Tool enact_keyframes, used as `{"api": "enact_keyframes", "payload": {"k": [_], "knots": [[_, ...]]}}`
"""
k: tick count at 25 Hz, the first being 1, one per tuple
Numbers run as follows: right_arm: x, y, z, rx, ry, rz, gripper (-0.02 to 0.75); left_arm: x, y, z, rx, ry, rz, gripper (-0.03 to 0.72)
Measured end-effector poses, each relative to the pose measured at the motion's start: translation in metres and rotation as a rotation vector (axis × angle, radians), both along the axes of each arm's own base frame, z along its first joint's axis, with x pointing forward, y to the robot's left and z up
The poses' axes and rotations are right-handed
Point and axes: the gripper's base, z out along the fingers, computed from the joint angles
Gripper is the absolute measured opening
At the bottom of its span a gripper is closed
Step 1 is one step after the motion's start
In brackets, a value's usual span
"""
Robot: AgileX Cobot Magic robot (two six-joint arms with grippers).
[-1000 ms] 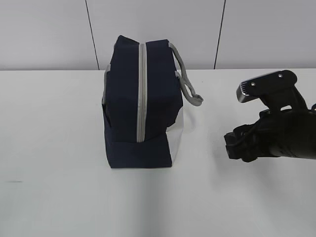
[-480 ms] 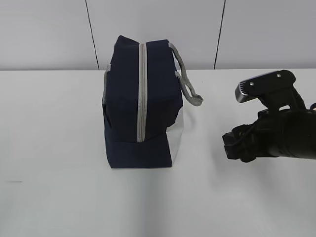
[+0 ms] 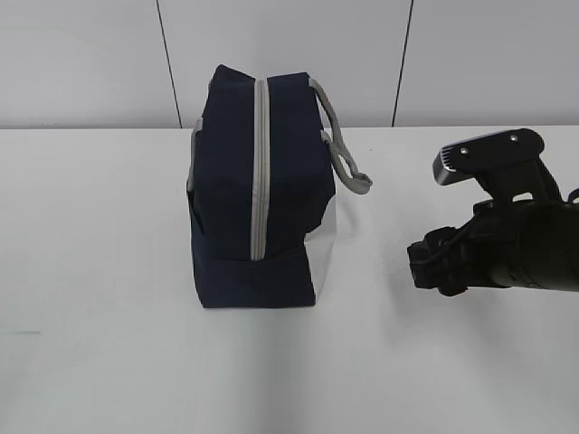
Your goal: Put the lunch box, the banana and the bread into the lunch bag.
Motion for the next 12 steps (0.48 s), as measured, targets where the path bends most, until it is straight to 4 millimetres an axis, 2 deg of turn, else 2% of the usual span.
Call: {"api": "enact_keyframes", "payload": {"k": [12], "knots": [[-0.0020,0.0019,-0.0014,0.035,0.033,-0.004,0.461,0.0000,0.0000,0.0000,0.000,0.000,0.000,0.289]]}}
